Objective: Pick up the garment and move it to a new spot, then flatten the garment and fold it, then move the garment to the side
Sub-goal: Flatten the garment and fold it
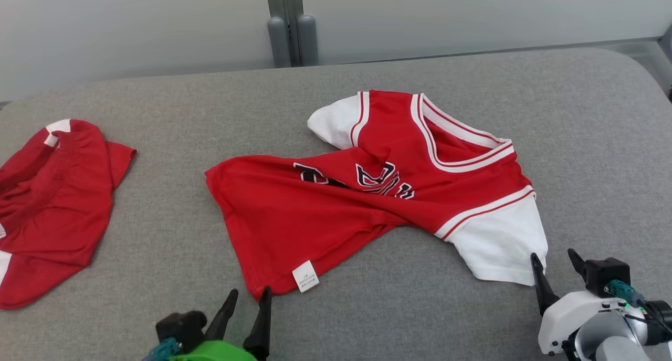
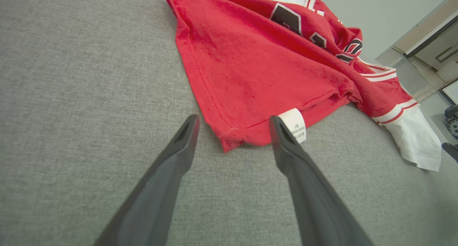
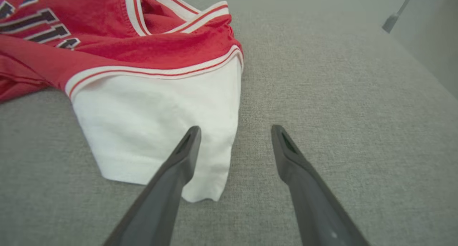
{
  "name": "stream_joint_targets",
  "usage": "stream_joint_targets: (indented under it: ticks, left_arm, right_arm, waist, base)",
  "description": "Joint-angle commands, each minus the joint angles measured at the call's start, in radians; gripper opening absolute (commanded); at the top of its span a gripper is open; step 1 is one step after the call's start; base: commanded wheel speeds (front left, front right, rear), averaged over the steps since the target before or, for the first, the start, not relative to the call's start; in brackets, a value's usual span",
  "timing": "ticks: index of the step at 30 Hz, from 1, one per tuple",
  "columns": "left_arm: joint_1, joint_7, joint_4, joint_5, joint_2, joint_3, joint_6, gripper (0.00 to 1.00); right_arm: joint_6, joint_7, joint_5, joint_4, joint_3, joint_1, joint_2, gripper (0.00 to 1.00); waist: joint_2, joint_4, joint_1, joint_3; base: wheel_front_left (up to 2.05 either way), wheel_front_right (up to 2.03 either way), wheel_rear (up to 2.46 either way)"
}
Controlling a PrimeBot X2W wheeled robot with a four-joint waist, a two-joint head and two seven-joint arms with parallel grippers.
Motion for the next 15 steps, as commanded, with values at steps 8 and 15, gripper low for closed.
stream_joint_targets:
  ticks: [8, 15]
  left_arm:
    - [-0.087, 0.05, 0.068, -0.034, 0.006, -0.043, -0.005, 1.0]
    - [-0.102, 0.041, 0.09, -0.034, 0.015, -0.042, 0.008, 1.0]
  right_arm:
    - [-0.001, 0.058, 0.05, 0.152, 0.083, -0.11, -0.024, 1.0]
    - [-0.001, 0.032, 0.109, 0.221, 0.16, -0.139, -0.04, 1.0]
  waist:
    - [0.0, -0.011, 0.0, 0.061]
    - [0.0, -0.008, 0.0, 0.075]
  base:
    - [0.0, 0.0, 0.0]
    - [0.0, 0.0, 0.0]
